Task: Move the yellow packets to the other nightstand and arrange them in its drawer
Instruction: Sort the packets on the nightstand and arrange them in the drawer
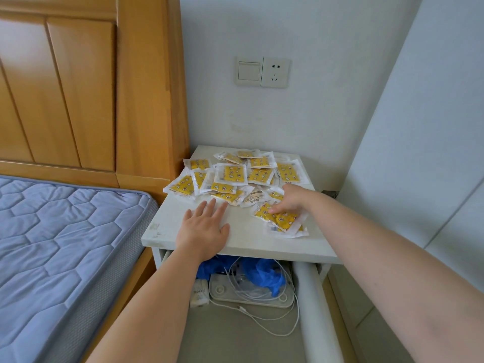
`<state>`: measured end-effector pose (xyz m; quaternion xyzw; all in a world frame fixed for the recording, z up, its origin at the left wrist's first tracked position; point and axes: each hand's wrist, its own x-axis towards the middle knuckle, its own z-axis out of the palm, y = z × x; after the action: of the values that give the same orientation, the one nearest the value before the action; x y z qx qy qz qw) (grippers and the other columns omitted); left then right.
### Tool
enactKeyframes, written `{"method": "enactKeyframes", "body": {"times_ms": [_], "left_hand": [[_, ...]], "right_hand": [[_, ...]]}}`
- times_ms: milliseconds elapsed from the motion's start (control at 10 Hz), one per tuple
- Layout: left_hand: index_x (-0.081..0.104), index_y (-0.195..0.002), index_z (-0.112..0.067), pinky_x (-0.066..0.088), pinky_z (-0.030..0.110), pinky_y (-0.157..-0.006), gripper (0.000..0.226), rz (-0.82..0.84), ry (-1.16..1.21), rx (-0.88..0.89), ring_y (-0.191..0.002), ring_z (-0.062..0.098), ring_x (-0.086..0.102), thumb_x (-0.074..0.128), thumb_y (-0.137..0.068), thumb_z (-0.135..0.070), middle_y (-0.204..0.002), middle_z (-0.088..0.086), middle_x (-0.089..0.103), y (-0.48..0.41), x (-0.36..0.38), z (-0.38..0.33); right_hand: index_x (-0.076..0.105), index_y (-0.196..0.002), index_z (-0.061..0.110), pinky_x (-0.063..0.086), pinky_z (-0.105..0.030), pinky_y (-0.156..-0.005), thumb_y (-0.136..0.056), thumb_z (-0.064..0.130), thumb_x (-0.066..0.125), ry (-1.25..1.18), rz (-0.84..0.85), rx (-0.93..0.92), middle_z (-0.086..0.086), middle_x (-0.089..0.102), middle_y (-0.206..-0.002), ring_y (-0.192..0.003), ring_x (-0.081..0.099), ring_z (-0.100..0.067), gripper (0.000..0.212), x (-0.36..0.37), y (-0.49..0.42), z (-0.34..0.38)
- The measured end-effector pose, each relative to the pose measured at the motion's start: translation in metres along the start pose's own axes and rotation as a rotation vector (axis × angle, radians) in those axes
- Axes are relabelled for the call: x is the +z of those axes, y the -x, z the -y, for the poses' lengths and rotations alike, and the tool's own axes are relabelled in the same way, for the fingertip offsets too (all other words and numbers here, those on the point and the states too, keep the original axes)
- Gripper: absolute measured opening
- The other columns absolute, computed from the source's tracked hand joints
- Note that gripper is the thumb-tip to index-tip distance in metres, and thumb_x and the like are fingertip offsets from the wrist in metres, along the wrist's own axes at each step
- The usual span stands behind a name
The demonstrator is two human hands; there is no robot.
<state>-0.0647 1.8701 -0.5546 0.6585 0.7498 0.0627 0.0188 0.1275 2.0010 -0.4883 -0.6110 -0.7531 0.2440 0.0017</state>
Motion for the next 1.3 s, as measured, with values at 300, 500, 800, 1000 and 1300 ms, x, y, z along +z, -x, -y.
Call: {"method": "enactKeyframes", "body": {"times_ms": [300,500,800,1000,1300], "left_hand": [[-0.002,-0.153,-0.032,0.003,0.044,-0.120,0.059,-0.007,0.012,0.005,-0.149,0.020,-0.001,0.019,-0.100,-0.046,-0.162,-0.001,0.000,0.000,0.000,0.000],[-0.001,-0.153,-0.032,0.004,0.044,-0.120,0.059,-0.016,0.018,0.007,-0.149,0.020,0.000,0.020,-0.100,-0.047,-0.162,-0.002,0.002,0.000,0.002,0.001],[0.001,-0.153,-0.031,0.005,0.043,-0.120,0.059,-0.028,0.018,0.007,-0.148,0.019,0.002,0.020,-0.100,-0.045,-0.161,-0.002,0.006,0.000,0.001,0.001],[0.001,-0.153,-0.031,0.005,0.044,-0.120,0.059,-0.029,0.012,0.004,-0.148,0.019,0.003,0.020,-0.100,-0.045,-0.161,-0.002,0.008,0.000,0.002,0.001],[0.002,-0.153,-0.030,0.005,0.043,-0.120,0.059,-0.030,0.005,0.003,-0.148,0.019,0.003,0.021,-0.100,-0.045,-0.161,-0.002,0.008,0.000,0.002,0.000]], "right_hand": [[0.021,-0.148,0.004,0.041,-0.030,-0.086,-0.076,0.027,0.080,0.004,-0.013,0.062,-0.013,0.045,-0.143,-0.124,0.050,-0.028,0.096,-0.006,-0.004,0.012],[0.024,-0.147,0.003,0.043,-0.034,-0.092,-0.073,0.030,0.081,0.018,-0.040,0.083,-0.014,0.045,-0.142,-0.123,0.050,-0.030,0.097,-0.005,-0.007,0.013],[0.043,-0.134,-0.001,0.044,-0.033,-0.095,-0.072,0.034,0.082,-0.065,-0.131,0.119,-0.012,0.054,-0.133,-0.120,0.053,-0.028,0.081,-0.014,-0.003,0.015],[0.060,-0.101,0.004,0.055,-0.030,-0.066,-0.075,0.010,0.080,-0.595,-0.070,0.238,-0.007,0.070,-0.078,-0.070,0.068,-0.021,0.033,-0.024,-0.002,-0.020],[0.056,-0.096,0.009,0.045,-0.033,-0.054,-0.093,0.008,0.057,-1.249,-0.110,0.356,-0.006,0.064,-0.082,-0.067,0.060,-0.020,0.004,0.001,0.036,-0.059]]}}
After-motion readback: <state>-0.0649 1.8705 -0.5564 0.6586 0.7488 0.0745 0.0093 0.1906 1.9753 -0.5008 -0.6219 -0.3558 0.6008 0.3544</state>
